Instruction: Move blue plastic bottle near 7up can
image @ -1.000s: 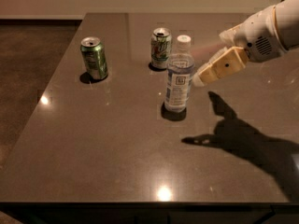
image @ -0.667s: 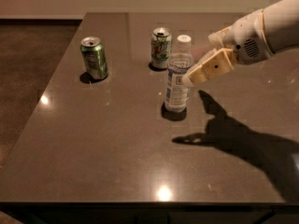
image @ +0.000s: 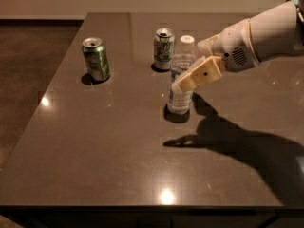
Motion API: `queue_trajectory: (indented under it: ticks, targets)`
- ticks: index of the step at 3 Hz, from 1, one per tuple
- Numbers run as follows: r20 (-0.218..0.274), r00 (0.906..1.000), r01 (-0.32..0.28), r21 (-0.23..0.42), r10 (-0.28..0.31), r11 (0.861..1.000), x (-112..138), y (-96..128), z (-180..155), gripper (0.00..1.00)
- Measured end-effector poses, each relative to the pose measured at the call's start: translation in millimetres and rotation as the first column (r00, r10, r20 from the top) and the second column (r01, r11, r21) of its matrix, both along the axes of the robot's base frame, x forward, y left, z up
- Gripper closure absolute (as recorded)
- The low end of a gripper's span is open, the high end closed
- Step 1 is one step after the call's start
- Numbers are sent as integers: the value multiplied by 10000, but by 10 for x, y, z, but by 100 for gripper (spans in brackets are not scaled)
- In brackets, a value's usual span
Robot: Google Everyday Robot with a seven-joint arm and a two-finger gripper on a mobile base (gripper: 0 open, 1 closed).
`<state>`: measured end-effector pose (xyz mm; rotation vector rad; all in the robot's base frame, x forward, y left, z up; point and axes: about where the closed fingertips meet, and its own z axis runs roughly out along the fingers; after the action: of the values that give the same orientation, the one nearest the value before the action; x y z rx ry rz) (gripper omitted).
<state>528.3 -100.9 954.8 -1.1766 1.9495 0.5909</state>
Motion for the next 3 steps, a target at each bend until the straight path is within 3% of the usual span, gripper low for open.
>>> queue_trajectory:
  ticks: [1,3]
  targets:
    - [-19,9999,-169,84,169,9998,-22,99,-31,17]
    - [95,9998,-156,167,155,9997,4,175,-23,64]
